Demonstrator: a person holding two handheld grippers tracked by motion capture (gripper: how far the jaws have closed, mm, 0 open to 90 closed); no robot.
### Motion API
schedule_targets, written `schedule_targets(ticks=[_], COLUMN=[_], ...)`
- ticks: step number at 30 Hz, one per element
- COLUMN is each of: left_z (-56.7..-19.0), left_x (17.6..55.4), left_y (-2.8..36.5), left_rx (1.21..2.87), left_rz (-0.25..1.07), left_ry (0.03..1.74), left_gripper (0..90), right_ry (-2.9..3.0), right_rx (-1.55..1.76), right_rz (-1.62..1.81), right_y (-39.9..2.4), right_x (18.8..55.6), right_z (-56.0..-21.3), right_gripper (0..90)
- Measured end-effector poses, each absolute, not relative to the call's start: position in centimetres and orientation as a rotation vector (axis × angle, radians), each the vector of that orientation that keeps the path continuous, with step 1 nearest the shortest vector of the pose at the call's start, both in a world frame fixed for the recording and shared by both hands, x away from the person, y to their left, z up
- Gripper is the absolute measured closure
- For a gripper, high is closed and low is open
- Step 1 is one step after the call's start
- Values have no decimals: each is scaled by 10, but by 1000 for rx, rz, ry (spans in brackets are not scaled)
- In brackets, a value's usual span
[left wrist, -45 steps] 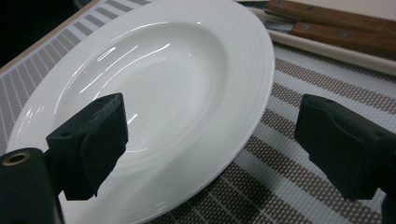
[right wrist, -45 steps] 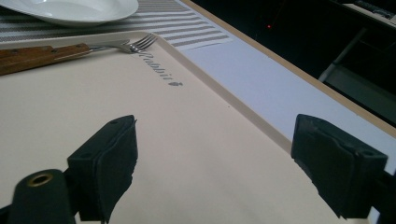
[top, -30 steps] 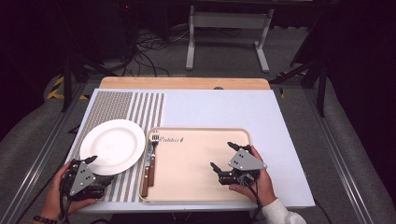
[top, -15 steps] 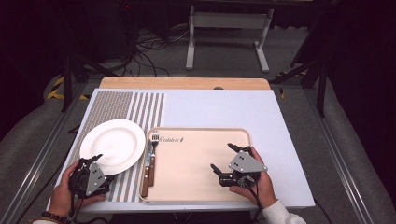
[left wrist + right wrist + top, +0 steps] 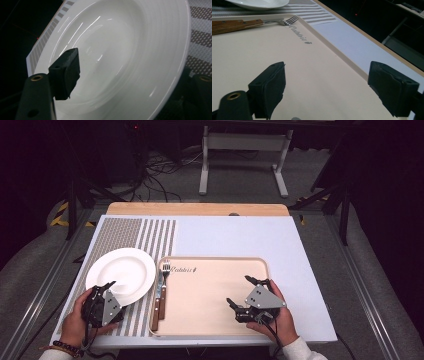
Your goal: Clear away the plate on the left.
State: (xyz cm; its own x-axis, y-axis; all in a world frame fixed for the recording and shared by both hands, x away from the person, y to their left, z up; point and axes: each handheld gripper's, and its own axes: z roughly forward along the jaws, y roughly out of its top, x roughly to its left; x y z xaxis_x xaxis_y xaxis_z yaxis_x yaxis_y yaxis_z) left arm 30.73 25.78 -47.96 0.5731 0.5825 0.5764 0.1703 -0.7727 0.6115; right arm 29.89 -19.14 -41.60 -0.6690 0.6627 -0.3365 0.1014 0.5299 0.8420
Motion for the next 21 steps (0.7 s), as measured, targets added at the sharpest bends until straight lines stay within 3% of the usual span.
schedule_targets(ticks=[8,21], left_z=[-480,-481], left_x=[305,302], left_y=[253,245], left_rx=[2348,2411], left_rz=[1071,1077], left_ry=[568,513], left_gripper=[479,682], right_ry=[2127,2135], right_rx=[619,600], right_rz=[1108,1102], right_y=[-191,-189], right_x=[301,299], right_z=[-418,-418], right_gripper=[157,157])
